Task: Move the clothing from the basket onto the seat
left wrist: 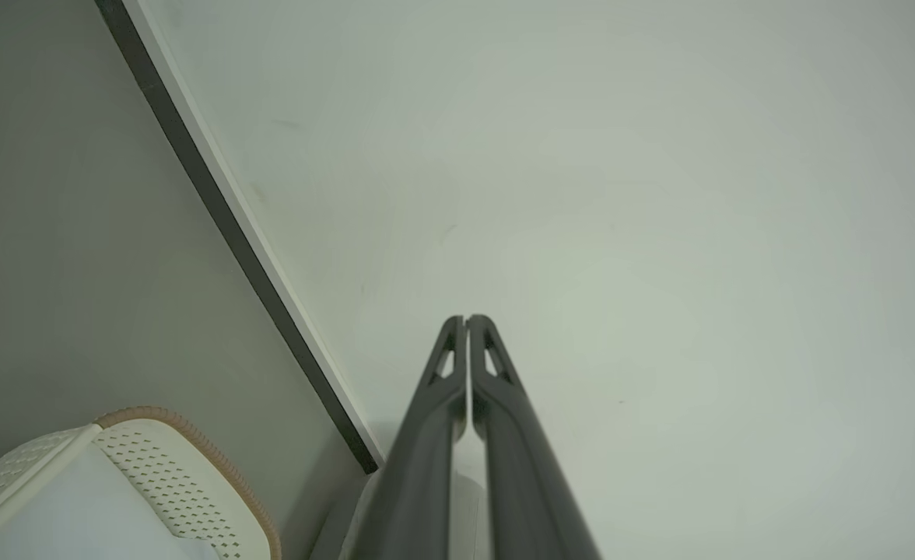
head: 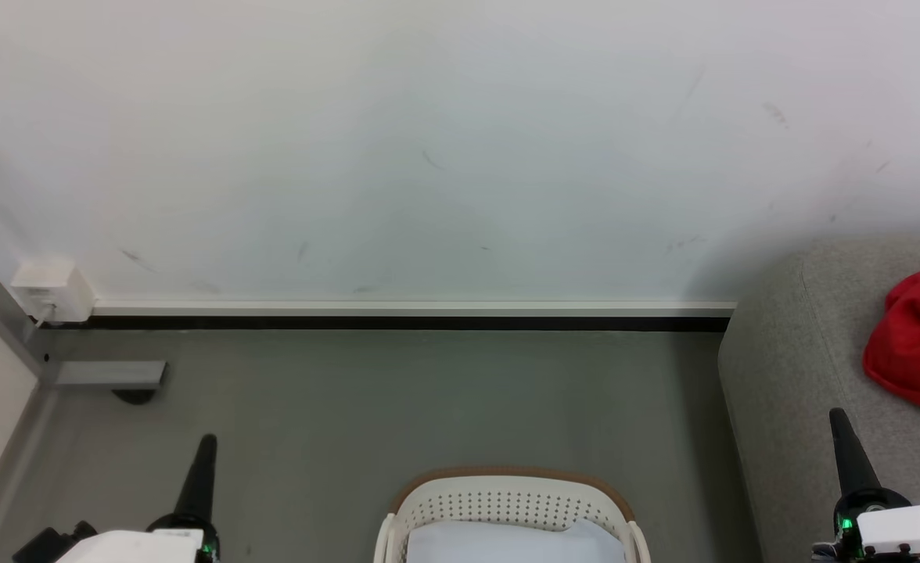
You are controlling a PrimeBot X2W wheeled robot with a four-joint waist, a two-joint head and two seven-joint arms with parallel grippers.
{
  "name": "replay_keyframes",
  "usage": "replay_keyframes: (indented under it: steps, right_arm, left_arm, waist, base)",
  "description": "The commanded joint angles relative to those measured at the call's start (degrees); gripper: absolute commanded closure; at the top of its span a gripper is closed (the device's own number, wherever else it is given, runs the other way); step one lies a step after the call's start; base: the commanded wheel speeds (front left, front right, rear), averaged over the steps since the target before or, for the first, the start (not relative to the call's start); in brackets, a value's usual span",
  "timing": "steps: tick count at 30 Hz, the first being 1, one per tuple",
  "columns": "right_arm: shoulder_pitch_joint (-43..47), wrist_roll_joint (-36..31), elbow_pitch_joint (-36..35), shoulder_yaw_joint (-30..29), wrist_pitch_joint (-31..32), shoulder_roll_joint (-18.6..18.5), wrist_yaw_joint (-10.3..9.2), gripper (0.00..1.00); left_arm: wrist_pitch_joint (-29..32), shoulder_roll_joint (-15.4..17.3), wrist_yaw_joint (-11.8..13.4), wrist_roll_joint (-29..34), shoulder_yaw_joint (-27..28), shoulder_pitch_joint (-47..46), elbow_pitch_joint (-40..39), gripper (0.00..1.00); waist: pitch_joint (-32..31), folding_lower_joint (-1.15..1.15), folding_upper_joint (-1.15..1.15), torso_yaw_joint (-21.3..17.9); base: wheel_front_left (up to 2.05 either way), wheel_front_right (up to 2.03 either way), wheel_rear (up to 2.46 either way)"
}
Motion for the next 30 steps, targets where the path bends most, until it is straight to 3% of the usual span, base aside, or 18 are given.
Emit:
replay_keyframes:
  steps: [1,30]
  right_arm:
    - [0.40,0.91,-0.50,-0.51,0.30,0.01,-0.08,1.00]
    - [0.89,11.13,-1.00,-3.97,3.80,1.08,-0.11,1.00]
  left_arm:
    - [0.32,0.16,-0.28,-1.05,0.31,-1.03,-0.53,1.00]
    - [3.66,-0.12,-1.43,-13.12,1.35,-1.37,-0.79,1.00]
  waist:
    - [0.00,0.00,0.00,0.02]
    - [-0.06,0.00,0.00,0.74]
  base:
    - [0.00,0.00,0.00]
    - [0.00,0.00,0.00]
